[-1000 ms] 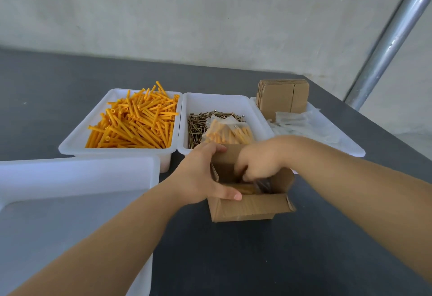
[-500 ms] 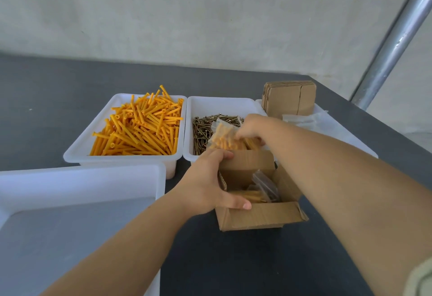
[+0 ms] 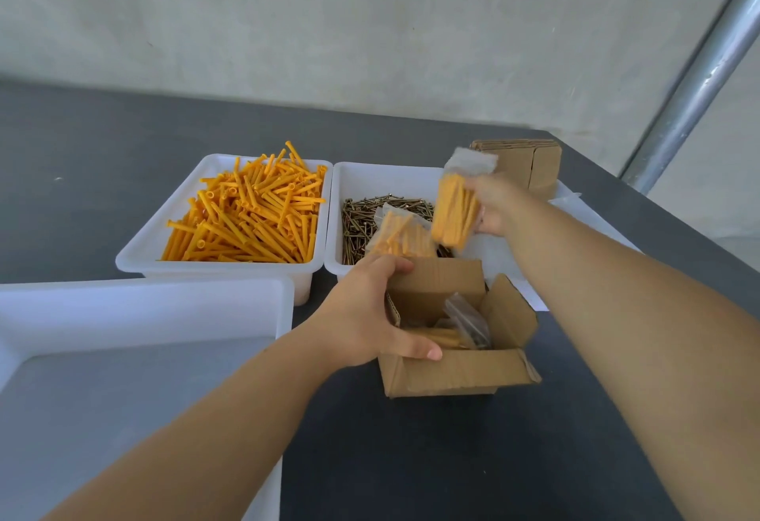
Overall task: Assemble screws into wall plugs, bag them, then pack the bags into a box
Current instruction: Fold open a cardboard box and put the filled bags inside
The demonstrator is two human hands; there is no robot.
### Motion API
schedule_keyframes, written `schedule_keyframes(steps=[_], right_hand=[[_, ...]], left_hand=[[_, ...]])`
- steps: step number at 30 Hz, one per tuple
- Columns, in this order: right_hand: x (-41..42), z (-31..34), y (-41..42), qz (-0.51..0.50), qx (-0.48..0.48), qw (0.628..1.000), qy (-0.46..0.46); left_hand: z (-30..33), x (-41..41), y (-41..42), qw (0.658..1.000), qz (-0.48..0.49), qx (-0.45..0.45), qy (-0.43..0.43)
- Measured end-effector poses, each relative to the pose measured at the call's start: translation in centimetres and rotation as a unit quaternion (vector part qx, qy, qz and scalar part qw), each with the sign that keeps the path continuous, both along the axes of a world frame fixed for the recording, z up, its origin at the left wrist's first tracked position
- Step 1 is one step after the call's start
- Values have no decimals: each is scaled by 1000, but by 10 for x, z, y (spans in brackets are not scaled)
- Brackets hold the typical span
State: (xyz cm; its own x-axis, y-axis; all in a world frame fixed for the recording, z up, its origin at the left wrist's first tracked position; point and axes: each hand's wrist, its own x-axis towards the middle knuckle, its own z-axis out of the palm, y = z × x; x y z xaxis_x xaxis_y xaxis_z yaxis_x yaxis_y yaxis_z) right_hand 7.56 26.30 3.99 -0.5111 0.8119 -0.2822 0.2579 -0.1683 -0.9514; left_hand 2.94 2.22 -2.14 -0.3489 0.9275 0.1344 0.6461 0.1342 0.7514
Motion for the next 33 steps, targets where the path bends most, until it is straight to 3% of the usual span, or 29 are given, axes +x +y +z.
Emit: schedule_keyframes(steps=[4, 6, 11, 15, 18, 21, 23, 27, 30, 33], right_hand=[[30, 19, 9, -35, -196, 943, 269], [40, 25, 4, -6, -202, 933, 299], [52, 34, -13, 158, -103, 965, 183], [64, 38, -33, 345, -42, 933, 95], [68, 35, -51, 430, 46, 902, 24], [74, 37, -68, 459, 252, 832, -185], [74, 41, -73, 439, 339, 778, -295], [70, 43, -78, 436, 387, 707, -400], [62, 35, -84, 472, 370, 652, -464], [49, 18, -95, 534, 356, 598, -479]], left_hand=[[-1, -1, 0, 1000, 2, 4, -1], [-1, -1, 0, 1000, 1, 5, -2], [-2, -2, 0, 1000, 5, 10, -11], [-2, -1, 0, 1000, 4, 21, -19], [-1, 0, 0, 999, -6, 41, -34], [0, 3, -1, 995, -22, 67, -70], [1, 3, -3, 994, -32, 59, -83], [0, -4, -5, 995, -4, 33, -99], [0, -6, -6, 995, 5, 13, -103], [1, -5, -6, 996, 2, 6, -90]])
